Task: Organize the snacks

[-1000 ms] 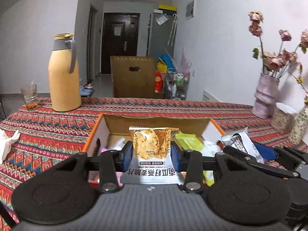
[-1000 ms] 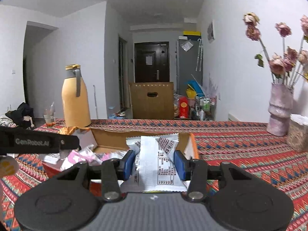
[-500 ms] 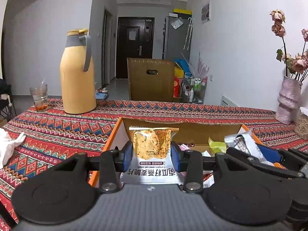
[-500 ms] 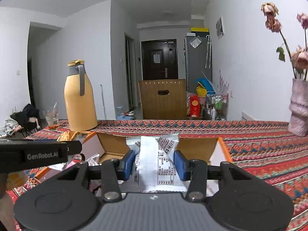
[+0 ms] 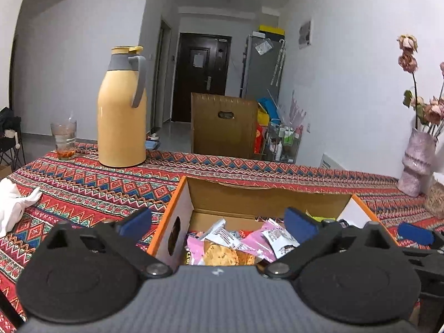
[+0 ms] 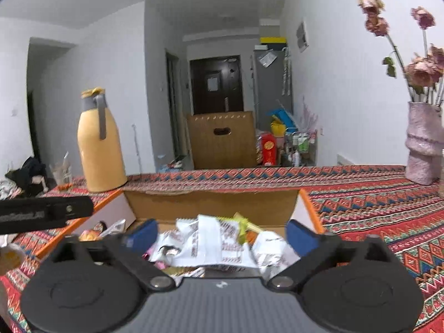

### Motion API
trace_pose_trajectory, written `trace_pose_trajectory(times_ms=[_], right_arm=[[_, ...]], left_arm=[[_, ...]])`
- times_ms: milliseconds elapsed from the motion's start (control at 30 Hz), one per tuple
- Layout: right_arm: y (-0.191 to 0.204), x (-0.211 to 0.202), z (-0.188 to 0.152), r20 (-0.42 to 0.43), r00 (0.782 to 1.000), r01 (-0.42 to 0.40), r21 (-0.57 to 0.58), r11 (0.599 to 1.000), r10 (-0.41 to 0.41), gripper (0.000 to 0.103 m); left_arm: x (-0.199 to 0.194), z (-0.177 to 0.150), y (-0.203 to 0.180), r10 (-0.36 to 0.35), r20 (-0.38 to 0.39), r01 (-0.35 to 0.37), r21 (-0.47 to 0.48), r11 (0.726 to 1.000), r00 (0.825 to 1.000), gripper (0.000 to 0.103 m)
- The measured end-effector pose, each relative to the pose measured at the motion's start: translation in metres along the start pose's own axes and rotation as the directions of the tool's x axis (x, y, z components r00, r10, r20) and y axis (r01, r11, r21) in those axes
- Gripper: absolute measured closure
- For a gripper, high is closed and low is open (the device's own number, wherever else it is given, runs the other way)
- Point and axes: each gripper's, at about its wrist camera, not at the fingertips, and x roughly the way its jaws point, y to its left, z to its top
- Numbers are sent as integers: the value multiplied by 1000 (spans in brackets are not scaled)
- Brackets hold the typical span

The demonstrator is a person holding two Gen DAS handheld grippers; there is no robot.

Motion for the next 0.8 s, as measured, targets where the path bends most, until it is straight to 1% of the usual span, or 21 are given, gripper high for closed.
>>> trace_pose_trajectory(times_ms=[167, 267, 333, 567, 800], right_arm=[[-6, 5, 0, -18, 1000, 12, 18, 1000, -12, 0], [-5, 3, 3, -9, 1000, 19, 17, 1000, -18, 0], [-5, -1, 7, 0, 1000, 26, 19, 1000, -26, 0], [-5, -33, 14, 29, 999, 34, 7, 999, -34, 0], [-5, -76, 7, 24, 999, 26, -16, 1000, -26, 0]], left_arm=[[-2, 3, 2, -17, -1, 17, -18, 1000, 1000, 0], [-7, 6, 1, -30, 7, 30, -10, 1000, 1000, 0], [-13, 7, 0, -20, 13, 20, -7, 1000, 1000, 0], [-41, 10, 7, -12, 32, 11, 9, 1000, 999, 0], [-83, 0, 20, -39, 22, 38, 21, 999, 999, 0]])
